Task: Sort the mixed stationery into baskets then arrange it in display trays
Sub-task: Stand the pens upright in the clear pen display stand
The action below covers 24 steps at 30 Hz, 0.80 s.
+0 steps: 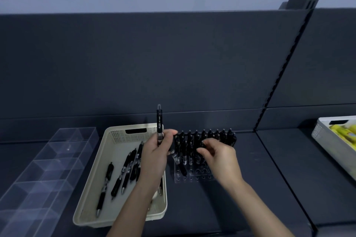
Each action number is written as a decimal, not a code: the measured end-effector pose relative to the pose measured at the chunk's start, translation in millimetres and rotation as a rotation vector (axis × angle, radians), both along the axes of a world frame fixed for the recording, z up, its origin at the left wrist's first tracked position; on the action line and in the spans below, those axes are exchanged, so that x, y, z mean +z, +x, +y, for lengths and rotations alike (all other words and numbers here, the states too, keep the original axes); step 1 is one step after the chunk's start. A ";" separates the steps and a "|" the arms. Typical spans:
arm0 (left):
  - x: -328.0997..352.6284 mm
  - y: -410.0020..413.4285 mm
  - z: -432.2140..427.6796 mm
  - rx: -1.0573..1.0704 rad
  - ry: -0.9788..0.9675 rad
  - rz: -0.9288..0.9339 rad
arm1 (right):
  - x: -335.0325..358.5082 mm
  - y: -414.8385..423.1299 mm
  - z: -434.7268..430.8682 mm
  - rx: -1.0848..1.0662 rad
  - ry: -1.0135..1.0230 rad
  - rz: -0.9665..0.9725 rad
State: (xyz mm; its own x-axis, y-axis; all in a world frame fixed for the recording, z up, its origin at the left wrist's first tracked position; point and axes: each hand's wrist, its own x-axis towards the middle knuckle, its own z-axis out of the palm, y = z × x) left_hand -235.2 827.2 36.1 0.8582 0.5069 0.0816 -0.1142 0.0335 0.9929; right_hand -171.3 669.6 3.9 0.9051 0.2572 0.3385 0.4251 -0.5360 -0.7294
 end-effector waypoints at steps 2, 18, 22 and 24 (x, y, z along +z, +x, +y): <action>-0.4 0.2 -0.5 0.003 0.010 -0.006 | 0.0 -0.9 1.6 -0.009 -0.016 0.013; -2.3 2.4 -8.5 -0.129 -0.187 -0.076 | 33.3 -23.2 -16.7 0.106 1.010 0.774; -12.5 1.0 -7.1 -0.083 0.156 0.049 | 44.6 -7.8 -32.6 0.095 1.217 0.692; -14.7 0.7 -8.2 -0.063 0.237 0.060 | 49.2 -0.8 -35.1 0.083 1.179 0.598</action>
